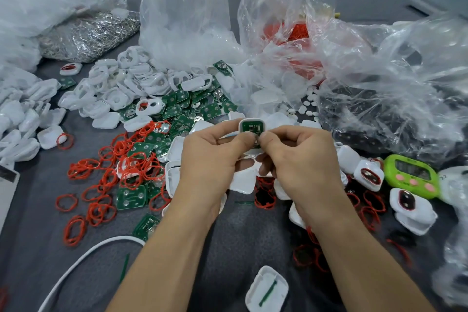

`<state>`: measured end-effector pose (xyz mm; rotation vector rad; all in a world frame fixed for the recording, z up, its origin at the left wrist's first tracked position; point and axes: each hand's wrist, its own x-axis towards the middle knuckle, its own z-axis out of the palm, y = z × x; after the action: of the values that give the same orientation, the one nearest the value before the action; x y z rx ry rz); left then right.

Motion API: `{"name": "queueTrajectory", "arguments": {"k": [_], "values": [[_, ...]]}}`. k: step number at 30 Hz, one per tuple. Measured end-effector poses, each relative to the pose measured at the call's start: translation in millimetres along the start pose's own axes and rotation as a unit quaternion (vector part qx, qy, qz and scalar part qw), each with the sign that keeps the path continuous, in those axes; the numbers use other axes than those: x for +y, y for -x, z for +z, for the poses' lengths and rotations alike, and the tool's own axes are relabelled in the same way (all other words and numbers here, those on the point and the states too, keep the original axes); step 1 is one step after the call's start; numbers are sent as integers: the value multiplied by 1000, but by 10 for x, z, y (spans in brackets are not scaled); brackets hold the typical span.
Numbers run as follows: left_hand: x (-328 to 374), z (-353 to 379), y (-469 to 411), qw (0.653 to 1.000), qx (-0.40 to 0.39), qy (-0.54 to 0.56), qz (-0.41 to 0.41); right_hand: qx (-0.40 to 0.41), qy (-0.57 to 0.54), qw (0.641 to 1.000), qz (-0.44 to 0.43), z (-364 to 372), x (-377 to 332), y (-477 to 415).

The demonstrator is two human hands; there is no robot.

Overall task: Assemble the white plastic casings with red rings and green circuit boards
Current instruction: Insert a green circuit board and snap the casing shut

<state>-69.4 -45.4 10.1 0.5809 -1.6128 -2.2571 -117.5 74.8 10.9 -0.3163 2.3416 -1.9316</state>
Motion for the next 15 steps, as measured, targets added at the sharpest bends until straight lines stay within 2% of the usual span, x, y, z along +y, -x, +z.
{"name": "queueTrajectory", "arguments": {"k": [4, 15], "values": [[-7, 4, -3, 998, 12, -58, 37, -4, 10, 1000, 6, -20, -13, -20], [-15, 0, 28, 993, -22, -102, 59, 31, 49, 998, -19, -57, 13, -56]]}}
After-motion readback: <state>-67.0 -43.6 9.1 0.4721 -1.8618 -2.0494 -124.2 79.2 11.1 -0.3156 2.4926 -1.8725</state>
